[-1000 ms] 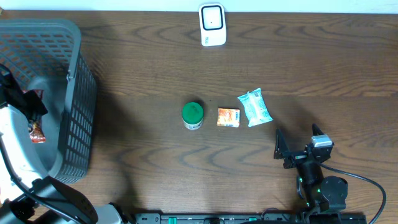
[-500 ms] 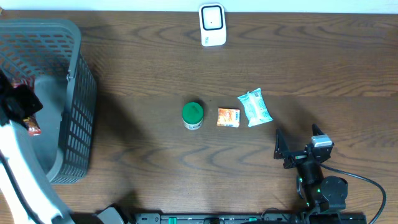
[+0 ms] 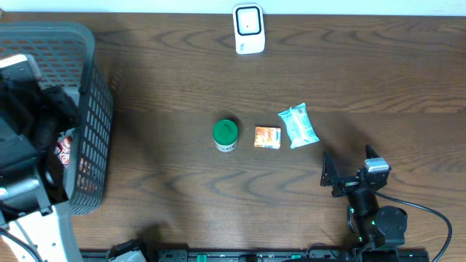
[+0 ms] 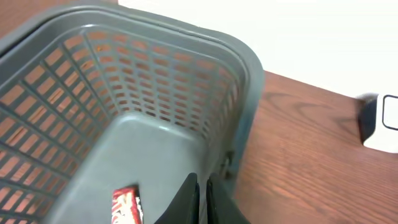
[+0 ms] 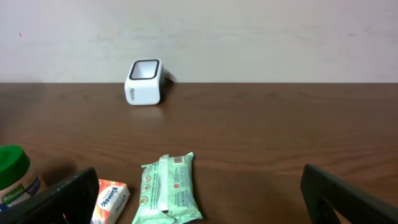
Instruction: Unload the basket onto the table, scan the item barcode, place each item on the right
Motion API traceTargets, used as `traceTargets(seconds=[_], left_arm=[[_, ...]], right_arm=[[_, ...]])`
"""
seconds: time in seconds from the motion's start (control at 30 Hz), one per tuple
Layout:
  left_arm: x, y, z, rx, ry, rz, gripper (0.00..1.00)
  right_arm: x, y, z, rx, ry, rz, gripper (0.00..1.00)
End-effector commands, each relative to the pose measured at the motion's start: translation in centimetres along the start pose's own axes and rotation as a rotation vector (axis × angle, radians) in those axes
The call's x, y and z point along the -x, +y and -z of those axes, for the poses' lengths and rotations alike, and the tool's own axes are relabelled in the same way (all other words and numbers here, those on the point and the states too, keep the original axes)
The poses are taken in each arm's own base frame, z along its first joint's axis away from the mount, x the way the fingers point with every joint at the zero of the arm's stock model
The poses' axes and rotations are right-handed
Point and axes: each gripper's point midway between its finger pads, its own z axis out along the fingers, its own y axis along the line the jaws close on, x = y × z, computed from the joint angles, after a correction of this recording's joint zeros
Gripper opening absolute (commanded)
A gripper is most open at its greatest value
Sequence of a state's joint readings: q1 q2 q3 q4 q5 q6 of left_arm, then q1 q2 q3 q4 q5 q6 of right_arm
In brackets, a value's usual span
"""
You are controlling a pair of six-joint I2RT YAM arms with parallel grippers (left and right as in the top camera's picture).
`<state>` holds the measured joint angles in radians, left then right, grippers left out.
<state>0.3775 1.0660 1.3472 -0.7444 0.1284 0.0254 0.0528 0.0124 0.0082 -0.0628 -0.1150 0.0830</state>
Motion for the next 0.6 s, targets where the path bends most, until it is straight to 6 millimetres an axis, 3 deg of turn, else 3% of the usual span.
traceTargets(seconds=[0.0,0.17,0.37,0.47,0.5,0.57], left_arm=[[0.0,3.3,-0.9,0.177,0.02,0.041,0.28],[-1.9,6.4,-3.7,0.25,0.12,0.134,0.67],[-5.7,9.0,-7.6,0.319,0.274,0.302,0.8],[-8.9,10.4,-9.4,0.373,0.393,0.418,0.8],[-10.2,10.7,-9.9,0.386,0.441,0.434,0.89],[-12.7,11.1,-11.0,0.404,0.532,0.445,0.91]], right_arm=[[-0.1,0.1,0.0,0.002,0.001,0.01,0.99],[-0.1,0.1,0.0,0.002,0.001,0.01,0.99],[-0.1,0.1,0.0,0.002,0.001,0.01,0.99],[-0.1,0.1,0.0,0.002,0.0,0.01,0.99],[-0.1,0.1,0.0,0.002,0.0,0.01,0.99],[-0.1,0.1,0.0,0.002,0.001,0.01,0.99]])
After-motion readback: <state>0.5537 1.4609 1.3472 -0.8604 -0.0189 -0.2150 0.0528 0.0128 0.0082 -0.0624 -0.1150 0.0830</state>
